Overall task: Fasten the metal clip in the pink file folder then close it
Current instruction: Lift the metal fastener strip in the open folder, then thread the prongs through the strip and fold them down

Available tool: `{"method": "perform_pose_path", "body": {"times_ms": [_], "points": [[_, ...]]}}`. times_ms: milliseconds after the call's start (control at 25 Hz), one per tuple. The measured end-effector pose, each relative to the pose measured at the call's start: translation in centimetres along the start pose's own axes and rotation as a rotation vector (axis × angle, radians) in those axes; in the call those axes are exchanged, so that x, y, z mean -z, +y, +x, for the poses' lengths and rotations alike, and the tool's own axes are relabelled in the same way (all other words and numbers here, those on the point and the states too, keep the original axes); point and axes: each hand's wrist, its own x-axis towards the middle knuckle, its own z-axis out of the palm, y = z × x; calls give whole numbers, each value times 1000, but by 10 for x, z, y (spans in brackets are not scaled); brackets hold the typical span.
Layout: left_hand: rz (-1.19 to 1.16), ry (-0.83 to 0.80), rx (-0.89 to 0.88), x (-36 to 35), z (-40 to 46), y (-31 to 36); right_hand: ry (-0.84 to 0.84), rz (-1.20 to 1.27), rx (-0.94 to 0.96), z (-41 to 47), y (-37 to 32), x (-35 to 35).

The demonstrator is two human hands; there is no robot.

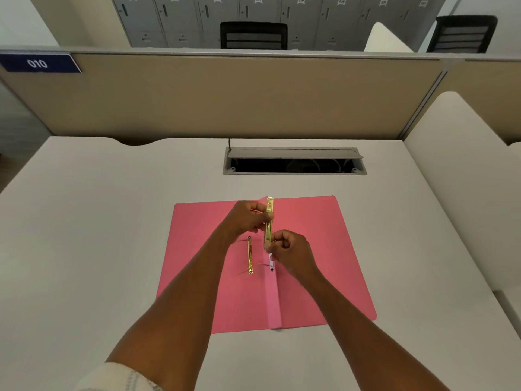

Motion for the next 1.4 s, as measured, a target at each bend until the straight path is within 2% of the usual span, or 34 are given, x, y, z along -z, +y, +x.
{"method": "perform_pose_path", "body": {"times_ms": [120, 280, 400, 480, 720, 1400], "points": [[-83, -21, 95, 21, -21, -23, -5, 12, 1, 7, -9, -16], [-164, -55, 136, 27, -42, -49, -27, -3, -9, 5, -4, -30], [-258, -27, 154, 20, -52, -62, -1, -4, 18, 0, 9, -26], [-290, 0, 168, 15, -56, -71, 24, -87, 51, -7, 22, -19], [-296, -14, 179, 4, -58, -88, -145, -318, 115, -21, 43, -11], [-255, -63, 149, 3, -54, -94, -72, -286, 91, -6, 46, -26]]}}
